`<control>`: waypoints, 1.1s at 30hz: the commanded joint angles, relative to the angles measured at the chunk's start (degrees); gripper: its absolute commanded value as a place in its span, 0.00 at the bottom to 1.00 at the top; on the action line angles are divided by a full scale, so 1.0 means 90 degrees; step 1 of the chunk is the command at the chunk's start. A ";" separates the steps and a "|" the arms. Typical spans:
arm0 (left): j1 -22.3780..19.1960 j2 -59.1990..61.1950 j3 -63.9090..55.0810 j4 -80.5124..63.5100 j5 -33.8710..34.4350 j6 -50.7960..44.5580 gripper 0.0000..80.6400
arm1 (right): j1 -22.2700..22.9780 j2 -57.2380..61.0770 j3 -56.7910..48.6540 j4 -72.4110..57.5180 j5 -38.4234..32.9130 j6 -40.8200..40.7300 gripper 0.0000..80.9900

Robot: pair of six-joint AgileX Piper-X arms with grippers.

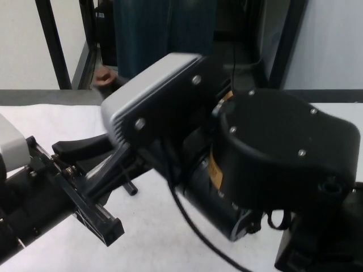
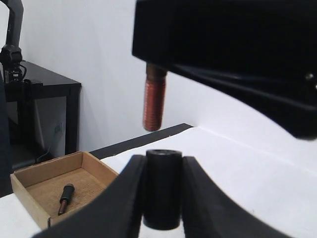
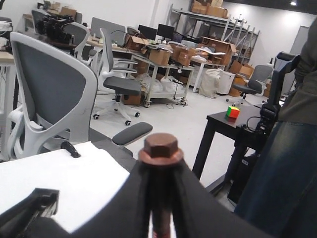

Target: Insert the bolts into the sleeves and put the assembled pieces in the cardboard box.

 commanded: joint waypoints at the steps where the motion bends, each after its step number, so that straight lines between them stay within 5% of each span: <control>1: 0.0000 -0.0069 -0.0059 -0.0178 0.0195 0.0182 0.01 | -0.0046 -0.0060 -0.0075 -0.0171 0.0063 0.0119 0.00; 12: 0.0000 -0.0069 -0.0059 -0.0271 0.0195 0.0166 0.01 | -0.0099 -0.0060 -0.0075 0.0029 0.0063 0.1230 0.00; 33: 0.0013 -0.0069 -0.0059 -0.0269 0.0195 0.0166 0.01 | -0.0087 -0.0105 -0.0075 0.0556 -0.0028 0.1851 0.00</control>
